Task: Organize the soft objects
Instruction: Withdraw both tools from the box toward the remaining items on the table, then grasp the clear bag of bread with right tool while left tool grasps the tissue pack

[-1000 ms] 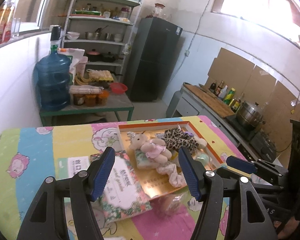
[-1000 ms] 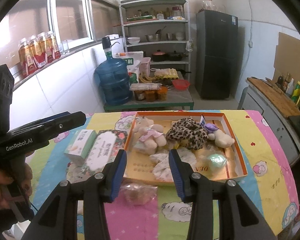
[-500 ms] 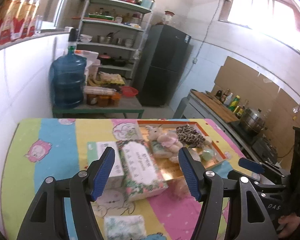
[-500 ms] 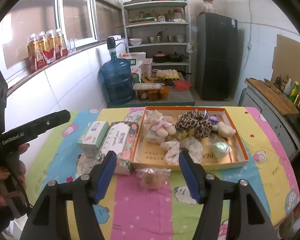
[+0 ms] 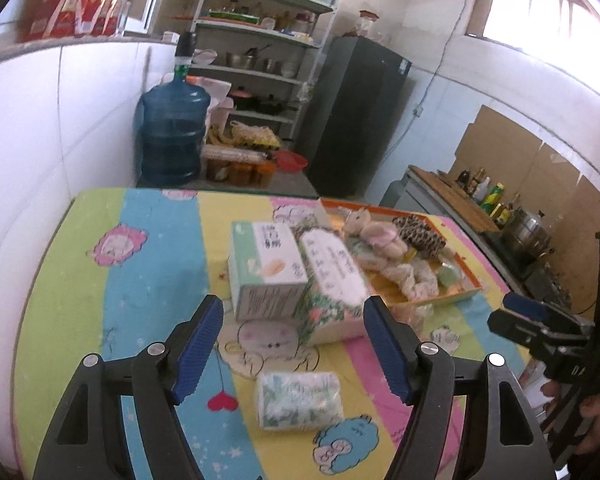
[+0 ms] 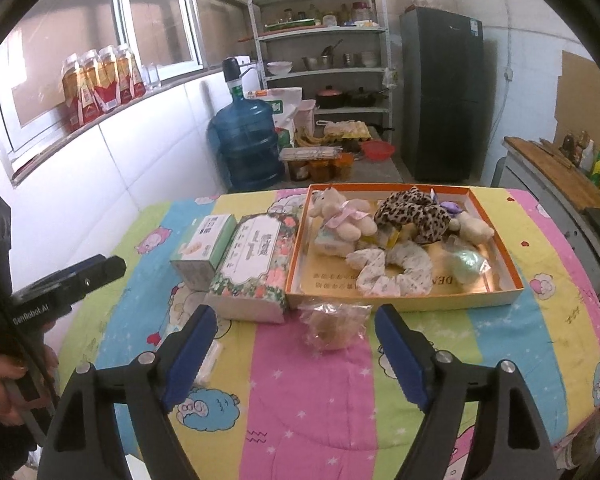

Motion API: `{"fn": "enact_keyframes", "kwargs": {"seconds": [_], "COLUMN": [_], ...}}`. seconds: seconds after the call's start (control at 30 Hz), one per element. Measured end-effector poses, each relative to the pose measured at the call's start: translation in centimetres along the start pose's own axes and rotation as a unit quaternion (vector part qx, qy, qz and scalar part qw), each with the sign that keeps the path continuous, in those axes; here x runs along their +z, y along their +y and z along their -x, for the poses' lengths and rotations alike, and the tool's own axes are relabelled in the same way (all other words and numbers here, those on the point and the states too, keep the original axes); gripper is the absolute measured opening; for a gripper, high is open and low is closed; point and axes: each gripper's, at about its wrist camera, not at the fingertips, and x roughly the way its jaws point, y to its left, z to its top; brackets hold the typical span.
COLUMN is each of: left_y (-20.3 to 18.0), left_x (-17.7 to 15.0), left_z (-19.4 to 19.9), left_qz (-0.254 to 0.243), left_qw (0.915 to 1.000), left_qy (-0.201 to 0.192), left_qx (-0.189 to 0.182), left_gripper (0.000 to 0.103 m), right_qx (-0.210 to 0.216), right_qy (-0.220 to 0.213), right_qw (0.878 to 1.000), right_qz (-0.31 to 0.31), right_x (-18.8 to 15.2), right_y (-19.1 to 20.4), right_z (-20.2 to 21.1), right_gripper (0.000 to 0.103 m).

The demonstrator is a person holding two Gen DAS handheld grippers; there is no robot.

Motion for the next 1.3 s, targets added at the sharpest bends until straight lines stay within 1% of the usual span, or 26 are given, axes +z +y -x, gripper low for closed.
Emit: {"fn": "enact_keyframes", "kwargs": {"seconds": [0.2, 0.3, 0.43, 0.57, 0.67, 0.83, 0.93, 1.0, 1.03, 1.07, 1.1, 1.2, 1.23, 1.27, 1.3], "left_y": [-0.2, -0.4, -0.5, -0.5, -0.3, 0.3, 0.4, 0.2, 0.0, -0.2, -0.3, -0.5, -0.5, -0.5, -0.5], "left_x": [-2.6, -3.7, -4.5, -5.0, -5.5, -5.4, -5.4, -5.4, -5.4, -5.4, -5.5, -5.5, -5.4, -5.3, -5.2], "left_z": [-0.6, -0.7, -0.5, -0.2, -0.3, -0.2, -0.5, -0.8, -0.9, -1.3, -1.5, -2.5, -2.8, -3.1, -3.4], "left_qz": [-0.01, -0.009, -0.015, -0.036, -0.056, -0.094, -0.135, -0.17, -0.188, -0.213, -0.229, -0.276, -0.286, -0.298, -0.31], "left_qw": [0.9998, 0.9997, 0.9996, 0.9991, 0.9976, 0.9917, 0.9837, 0.9752, 0.9708, 0.9641, 0.9591, 0.9415, 0.9366, 0.9297, 0.9234], "left_qy": [0.013, 0.02, 0.017, 0.01, 0.016, 0.024, 0.04, 0.053, 0.059, 0.066, 0.073, 0.095, 0.099, 0.103, 0.105], "left_qx": [-0.008, -0.012, -0.016, -0.022, -0.038, -0.085, -0.112, -0.131, -0.138, -0.144, -0.149, -0.169, -0.178, -0.19, -0.201], "left_gripper": [0.074, 0.074, 0.074, 0.074, 0.074, 0.074, 0.074, 0.075, 0.075, 0.075, 0.075, 0.075, 0.075, 0.075, 0.076], "right_qx": [0.003, 0.002, 0.0, -0.002, -0.01, -0.023, -0.02, -0.018, -0.016, -0.012, -0.006, -0.003, -0.003, -0.003, -0.005], "right_qy": [0.006, 0.018, 0.031, 0.035, 0.042, 0.054, 0.062, 0.068, 0.072, 0.075, 0.078, 0.08, 0.08, 0.081, 0.081], "right_qw": [1.0, 1.0, 0.999, 0.999, 0.999, 0.998, 0.998, 0.997, 0.997, 0.997, 0.997, 0.997, 0.997, 0.996, 0.996], "right_qz": [0.002, -0.008, -0.012, -0.011, -0.009, -0.001, 0.004, 0.01, 0.013, 0.015, 0.014, 0.02, 0.023, 0.027, 0.028], "right_x": [-0.9, -1.6, -2.3, -2.5, -2.6, -2.6, -2.6, -2.6, -2.7, -2.7, -2.8, -2.7, -2.7, -2.8, -2.8], "right_y": [-0.4, -1.2, -1.9, -2.4, -2.9, -3.6, -3.8, -3.9, -4.0, -4.0, -4.1, -4.1, -4.0, -4.0, -3.9], "right_z": [-1.0, -2.3, -4.1, -5.8, -7.5, -10.0, -10.9, -11.5, -11.7, -11.9, -12.0, -12.0, -11.9, -11.8, -11.6], "right_gripper": [0.082, 0.082, 0.082, 0.082, 0.082, 0.082, 0.082, 0.081, 0.075, 0.069, 0.059, 0.056, 0.052, 0.047, 0.047]}}
